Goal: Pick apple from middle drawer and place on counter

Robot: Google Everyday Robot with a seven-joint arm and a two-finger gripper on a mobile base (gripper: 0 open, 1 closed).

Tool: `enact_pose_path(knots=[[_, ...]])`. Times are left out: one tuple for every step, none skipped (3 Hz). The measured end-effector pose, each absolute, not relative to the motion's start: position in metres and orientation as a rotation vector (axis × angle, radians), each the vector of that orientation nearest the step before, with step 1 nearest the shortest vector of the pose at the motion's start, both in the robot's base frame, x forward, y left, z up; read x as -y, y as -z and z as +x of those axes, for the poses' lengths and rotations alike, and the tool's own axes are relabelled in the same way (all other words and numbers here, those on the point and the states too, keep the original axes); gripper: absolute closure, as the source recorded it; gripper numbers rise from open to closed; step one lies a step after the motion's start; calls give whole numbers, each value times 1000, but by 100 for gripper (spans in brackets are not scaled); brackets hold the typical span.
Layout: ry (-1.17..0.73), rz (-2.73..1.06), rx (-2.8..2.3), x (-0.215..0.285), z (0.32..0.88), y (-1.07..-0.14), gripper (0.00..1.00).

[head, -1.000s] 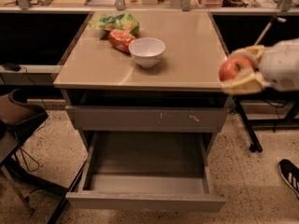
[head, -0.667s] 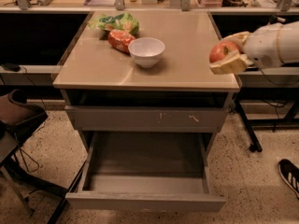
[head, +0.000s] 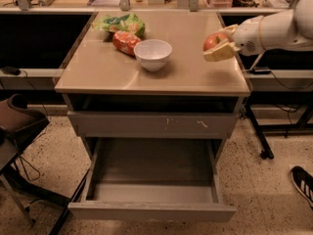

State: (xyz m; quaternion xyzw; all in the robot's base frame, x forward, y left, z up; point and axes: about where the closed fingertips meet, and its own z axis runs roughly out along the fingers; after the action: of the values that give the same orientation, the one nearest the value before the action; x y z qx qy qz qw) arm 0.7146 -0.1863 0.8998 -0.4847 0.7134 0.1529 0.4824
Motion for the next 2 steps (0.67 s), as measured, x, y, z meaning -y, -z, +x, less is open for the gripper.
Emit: enact_pose_path(knots=[[-462,-1118,-1765,179,740,-861,100],[-471,-1117,-1771,179,742,-854,81]])
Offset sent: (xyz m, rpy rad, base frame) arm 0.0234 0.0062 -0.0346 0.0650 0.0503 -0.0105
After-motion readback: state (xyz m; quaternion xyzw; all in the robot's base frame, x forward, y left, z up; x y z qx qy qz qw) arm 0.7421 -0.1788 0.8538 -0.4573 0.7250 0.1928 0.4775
